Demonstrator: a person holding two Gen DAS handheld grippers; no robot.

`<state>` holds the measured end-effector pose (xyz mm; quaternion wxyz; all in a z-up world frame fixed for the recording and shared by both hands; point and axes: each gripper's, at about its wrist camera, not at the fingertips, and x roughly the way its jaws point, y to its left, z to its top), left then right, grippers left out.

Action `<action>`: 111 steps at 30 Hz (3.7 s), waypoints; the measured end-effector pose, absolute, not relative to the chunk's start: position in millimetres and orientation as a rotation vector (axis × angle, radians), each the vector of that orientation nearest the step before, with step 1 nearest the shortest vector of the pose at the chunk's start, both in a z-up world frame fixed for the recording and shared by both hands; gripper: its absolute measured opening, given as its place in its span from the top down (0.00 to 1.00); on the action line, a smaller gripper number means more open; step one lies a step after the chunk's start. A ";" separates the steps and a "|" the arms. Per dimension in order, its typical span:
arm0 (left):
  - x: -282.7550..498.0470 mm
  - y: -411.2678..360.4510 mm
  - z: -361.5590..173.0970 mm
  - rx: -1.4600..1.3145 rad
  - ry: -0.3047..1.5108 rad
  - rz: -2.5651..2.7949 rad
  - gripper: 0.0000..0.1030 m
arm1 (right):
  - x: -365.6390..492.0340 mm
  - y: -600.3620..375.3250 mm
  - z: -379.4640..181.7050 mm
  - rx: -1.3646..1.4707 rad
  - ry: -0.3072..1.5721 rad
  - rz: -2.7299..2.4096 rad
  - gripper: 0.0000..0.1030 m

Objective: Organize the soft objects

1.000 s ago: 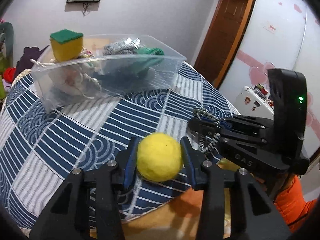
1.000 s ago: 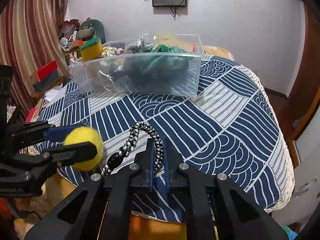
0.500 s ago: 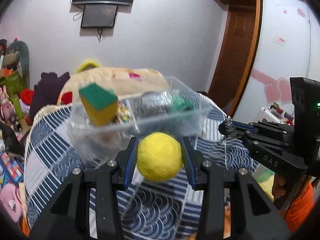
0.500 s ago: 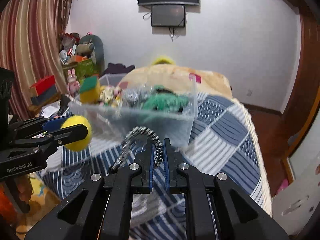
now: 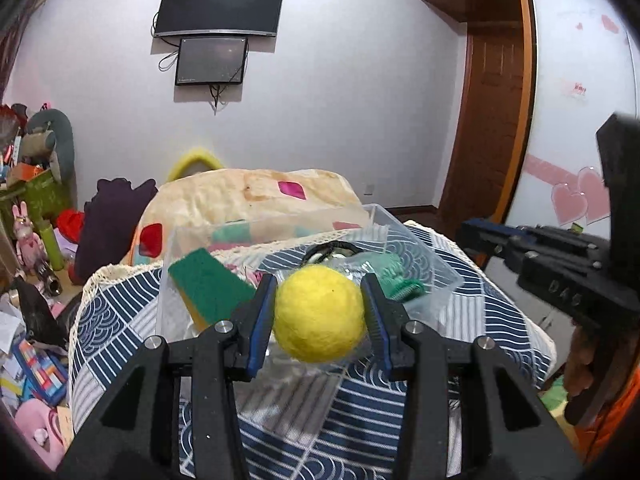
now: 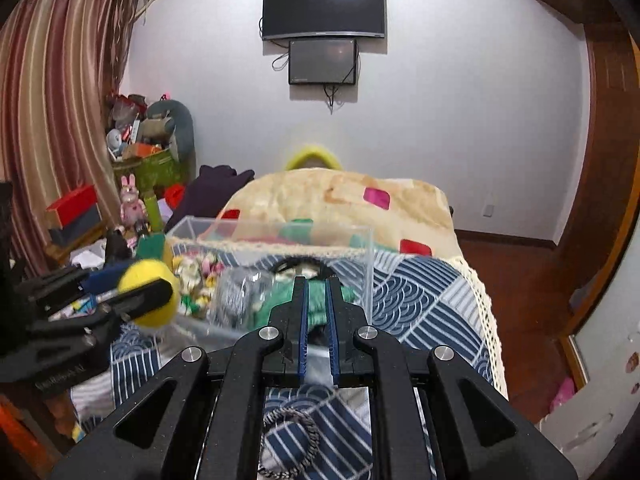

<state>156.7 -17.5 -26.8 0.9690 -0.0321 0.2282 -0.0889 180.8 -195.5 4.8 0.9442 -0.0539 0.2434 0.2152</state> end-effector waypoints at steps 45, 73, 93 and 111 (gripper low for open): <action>139.7 -13.8 -23.8 -0.101 0.441 -0.143 0.31 | 188.9 -196.8 -4.7 -0.095 0.521 0.433 0.94; 96.1 7.8 8.1 -0.080 0.302 -0.077 0.31 | 154.2 -197.2 18.0 -0.107 0.428 0.446 0.54; 46.2 -1.3 36.8 -0.041 0.172 -0.079 0.01 | 90.1 -195.7 44.5 -0.069 0.178 0.466 0.00; 41.8 3.4 26.9 -0.076 0.194 -0.093 0.00 | 89.6 -201.4 35.0 -0.044 0.211 0.468 0.00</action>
